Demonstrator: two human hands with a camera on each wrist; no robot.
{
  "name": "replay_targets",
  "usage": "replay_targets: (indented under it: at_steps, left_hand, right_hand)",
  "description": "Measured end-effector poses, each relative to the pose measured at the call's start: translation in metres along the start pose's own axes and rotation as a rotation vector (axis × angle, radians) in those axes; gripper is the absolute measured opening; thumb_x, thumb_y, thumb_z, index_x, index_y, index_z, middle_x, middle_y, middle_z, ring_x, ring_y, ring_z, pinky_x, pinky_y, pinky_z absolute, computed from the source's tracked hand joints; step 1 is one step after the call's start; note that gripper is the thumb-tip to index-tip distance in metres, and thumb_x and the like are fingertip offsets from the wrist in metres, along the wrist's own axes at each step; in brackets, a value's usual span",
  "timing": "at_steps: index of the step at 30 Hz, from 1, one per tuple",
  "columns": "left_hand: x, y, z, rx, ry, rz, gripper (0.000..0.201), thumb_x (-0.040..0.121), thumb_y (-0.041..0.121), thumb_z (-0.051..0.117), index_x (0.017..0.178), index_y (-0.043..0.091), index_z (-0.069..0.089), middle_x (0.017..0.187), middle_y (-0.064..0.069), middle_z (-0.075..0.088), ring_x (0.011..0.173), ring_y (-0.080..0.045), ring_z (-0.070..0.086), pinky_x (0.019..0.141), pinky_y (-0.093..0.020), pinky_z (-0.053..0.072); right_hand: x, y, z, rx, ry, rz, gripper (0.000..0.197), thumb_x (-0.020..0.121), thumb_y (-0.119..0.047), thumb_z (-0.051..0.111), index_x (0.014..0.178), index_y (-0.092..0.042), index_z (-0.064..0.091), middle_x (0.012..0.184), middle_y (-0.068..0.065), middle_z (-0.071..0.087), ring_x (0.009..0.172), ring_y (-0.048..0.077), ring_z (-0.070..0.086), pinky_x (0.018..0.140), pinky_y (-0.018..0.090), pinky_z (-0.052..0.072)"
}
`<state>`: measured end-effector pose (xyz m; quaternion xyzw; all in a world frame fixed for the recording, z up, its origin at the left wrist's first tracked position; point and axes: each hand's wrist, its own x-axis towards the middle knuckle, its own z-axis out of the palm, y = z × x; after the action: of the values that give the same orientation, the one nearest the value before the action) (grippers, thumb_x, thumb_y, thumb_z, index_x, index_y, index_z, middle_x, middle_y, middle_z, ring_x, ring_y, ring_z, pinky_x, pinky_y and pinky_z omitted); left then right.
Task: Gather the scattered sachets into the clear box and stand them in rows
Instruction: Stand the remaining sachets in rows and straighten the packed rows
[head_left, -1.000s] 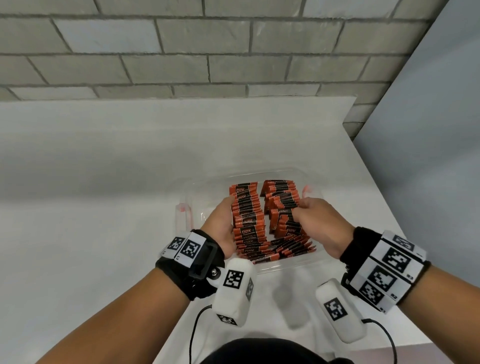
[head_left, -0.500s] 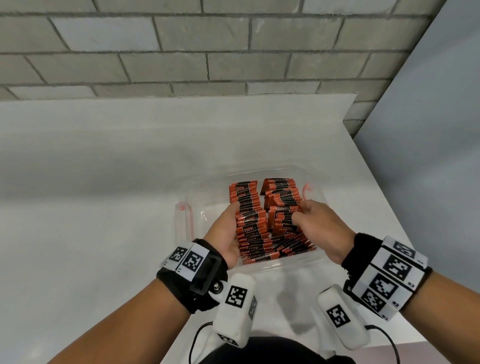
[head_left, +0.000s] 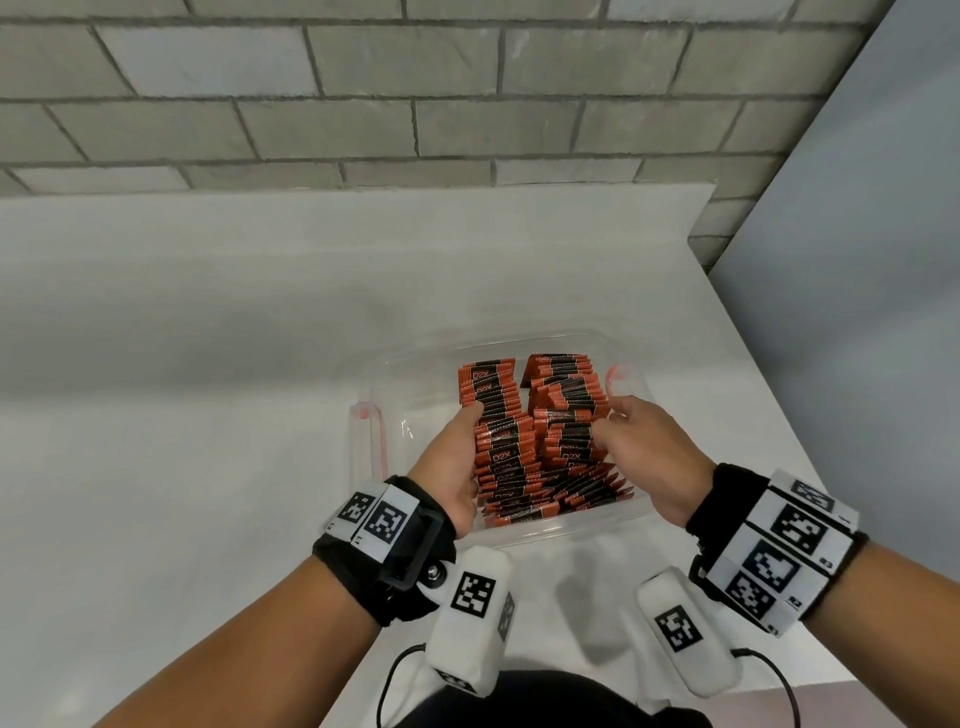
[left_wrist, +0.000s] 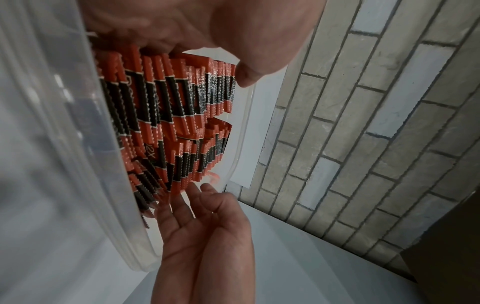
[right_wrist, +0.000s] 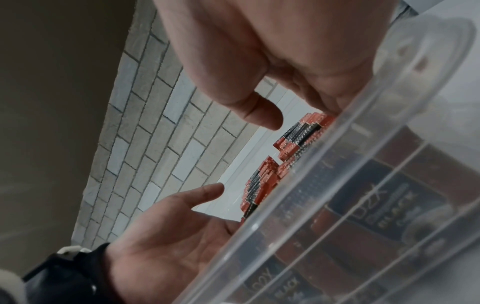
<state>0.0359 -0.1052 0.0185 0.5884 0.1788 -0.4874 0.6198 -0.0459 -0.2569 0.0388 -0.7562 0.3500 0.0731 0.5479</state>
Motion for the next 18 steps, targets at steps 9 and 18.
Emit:
replay_targets:
  at_steps: [9,18]
  left_hand:
    - [0.005,0.000,-0.004,0.030,-0.014,0.022,0.037,0.094,0.050,0.047,0.089,0.016,0.060,0.090,-0.005,0.069,0.092,-0.021,0.062,0.070,-0.032,0.043]
    - [0.012,0.003,-0.008,0.041,0.040,0.037,0.038,0.094,0.054,0.046,0.099,0.017,0.054,0.131,-0.010,0.055,0.134,-0.028,0.040,0.112,-0.041,0.029]
  right_hand:
    - [0.005,0.001,0.003,0.039,0.001,0.007,0.020,0.093,-0.003,0.042,0.081,-0.011,0.056,0.066,-0.004,0.059,0.063,0.011,0.057,0.060,0.022,0.044]
    - [0.011,-0.003,0.002,0.060,-0.009,0.013,0.018,0.092,-0.004,0.043,0.085,-0.011,0.058,0.071,-0.001,0.062,0.066,0.011,0.059,0.060,0.022,0.045]
